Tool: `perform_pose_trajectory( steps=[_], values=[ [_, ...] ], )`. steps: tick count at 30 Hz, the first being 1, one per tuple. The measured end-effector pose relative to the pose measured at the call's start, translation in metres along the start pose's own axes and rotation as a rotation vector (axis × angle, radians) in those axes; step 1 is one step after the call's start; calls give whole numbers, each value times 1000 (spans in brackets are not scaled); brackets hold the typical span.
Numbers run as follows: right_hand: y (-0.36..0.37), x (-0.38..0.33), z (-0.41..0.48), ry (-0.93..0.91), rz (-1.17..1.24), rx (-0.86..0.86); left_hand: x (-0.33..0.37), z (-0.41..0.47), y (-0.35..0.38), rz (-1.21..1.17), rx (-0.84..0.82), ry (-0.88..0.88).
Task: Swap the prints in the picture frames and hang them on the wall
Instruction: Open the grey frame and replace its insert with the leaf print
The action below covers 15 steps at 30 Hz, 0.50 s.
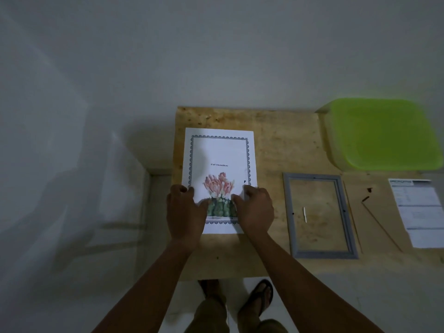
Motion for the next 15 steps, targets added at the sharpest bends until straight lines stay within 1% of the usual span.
perform_pose_trajectory(
  steps=[4, 7, 15],
  values=[
    [3, 3, 3, 69, 192, 61, -4, 1, 1, -30, -5, 8],
    [4, 4, 6, 80, 231, 85, -5, 2, 1, -54, -10, 4],
    [-1, 12, 11, 101, 312, 74, -6, 1, -2, -78, -12, -1]
  ],
)
Point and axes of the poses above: each hand's wrist, its own z-axis towards the middle knuckle, its own y-axis out of the palm, x = y × z, the point moved 6 cm from there along z, towards the middle knuckle, and after that the axes turned 14 degrees about -y, right-handed, at the moved point
